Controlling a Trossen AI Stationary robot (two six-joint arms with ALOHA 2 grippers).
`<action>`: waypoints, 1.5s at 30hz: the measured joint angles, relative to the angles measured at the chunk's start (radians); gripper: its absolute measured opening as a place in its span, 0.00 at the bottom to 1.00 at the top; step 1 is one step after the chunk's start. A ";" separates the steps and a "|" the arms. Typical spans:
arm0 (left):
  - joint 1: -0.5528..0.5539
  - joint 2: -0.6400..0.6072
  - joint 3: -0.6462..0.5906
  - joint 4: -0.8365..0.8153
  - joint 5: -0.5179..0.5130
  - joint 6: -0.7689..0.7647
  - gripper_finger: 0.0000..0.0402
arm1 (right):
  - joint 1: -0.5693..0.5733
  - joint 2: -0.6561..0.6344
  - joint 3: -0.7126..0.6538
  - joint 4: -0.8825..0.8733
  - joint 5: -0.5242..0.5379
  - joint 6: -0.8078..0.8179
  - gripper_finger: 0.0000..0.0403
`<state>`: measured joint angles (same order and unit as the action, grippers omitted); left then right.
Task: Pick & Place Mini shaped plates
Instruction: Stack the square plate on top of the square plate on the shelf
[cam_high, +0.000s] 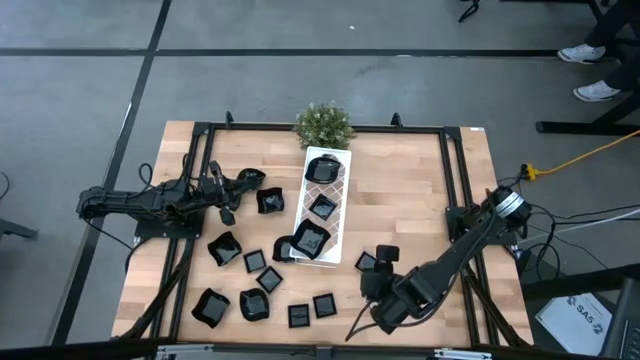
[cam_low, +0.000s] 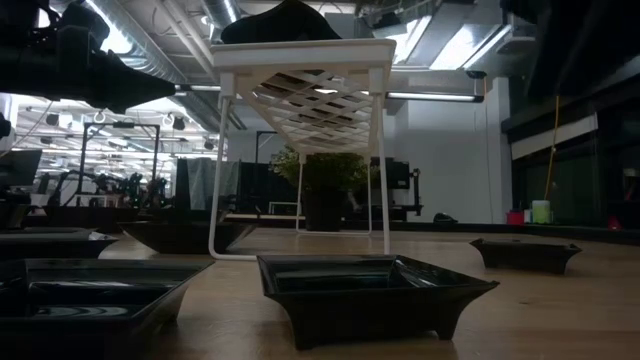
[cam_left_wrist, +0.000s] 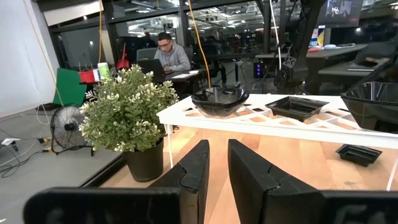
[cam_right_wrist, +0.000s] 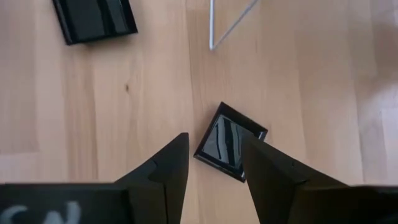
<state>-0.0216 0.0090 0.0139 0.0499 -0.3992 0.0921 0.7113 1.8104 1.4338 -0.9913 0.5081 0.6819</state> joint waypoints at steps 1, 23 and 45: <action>0.000 0.000 0.000 0.000 0.000 0.000 0.13 | 0.000 0.012 0.000 0.000 -0.001 0.009 0.36; 0.000 0.000 0.000 0.000 0.000 0.000 0.14 | -0.001 0.144 -0.076 0.102 0.005 0.149 0.36; 0.000 0.000 0.000 0.000 0.000 0.000 0.14 | -0.030 0.145 -0.213 0.226 0.067 0.248 0.19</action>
<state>-0.0216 0.0088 0.0139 0.0500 -0.3991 0.0921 0.6810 1.9556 1.2205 -0.7652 0.5751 0.9301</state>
